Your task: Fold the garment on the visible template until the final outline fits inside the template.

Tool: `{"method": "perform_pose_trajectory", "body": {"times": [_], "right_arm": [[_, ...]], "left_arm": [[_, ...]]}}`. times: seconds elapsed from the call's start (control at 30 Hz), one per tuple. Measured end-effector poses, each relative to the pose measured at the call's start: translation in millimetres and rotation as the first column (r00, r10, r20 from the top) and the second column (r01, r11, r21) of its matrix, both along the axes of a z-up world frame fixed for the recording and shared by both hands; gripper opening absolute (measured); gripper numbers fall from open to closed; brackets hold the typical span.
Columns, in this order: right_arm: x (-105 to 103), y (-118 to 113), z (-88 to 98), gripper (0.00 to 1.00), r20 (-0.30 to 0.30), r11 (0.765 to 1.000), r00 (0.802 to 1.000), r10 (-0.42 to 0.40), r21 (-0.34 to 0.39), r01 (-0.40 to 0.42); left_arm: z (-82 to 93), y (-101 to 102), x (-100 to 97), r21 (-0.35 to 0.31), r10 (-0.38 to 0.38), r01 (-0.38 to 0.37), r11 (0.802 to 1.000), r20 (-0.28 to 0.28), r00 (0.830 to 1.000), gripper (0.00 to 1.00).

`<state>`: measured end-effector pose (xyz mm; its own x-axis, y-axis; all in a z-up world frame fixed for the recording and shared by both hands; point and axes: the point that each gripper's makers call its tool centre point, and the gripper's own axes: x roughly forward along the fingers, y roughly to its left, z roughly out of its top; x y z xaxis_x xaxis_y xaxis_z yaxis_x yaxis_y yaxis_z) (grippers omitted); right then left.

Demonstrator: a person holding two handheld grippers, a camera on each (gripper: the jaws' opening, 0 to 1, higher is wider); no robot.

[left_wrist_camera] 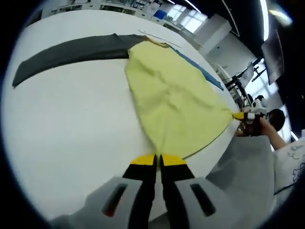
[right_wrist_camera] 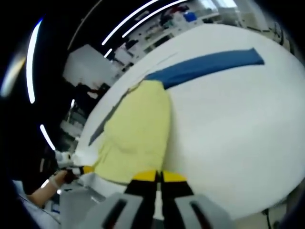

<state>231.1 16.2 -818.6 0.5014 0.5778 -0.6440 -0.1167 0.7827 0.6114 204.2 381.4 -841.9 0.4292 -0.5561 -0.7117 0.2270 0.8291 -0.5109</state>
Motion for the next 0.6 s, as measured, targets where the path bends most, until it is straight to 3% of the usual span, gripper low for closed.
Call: {"method": "perform_pose_trajectory", "body": {"times": [0.27, 0.6], "right_arm": [[-4.9, 0.4, -11.9, 0.0, -0.027, 1.0, 1.0, -0.002, -0.009, 0.002], [-5.0, -2.9, -18.7, 0.0, -0.031, 0.999, 0.999, 0.014, -0.039, -0.015]], "left_arm": [[-7.5, -2.7, -5.5, 0.021, -0.017, 0.017, 1.0, -0.043, 0.999, 0.0], [-4.8, -6.6, -6.6, 0.045, -0.038, 0.04, 0.998, -0.037, 0.999, 0.0]]}}
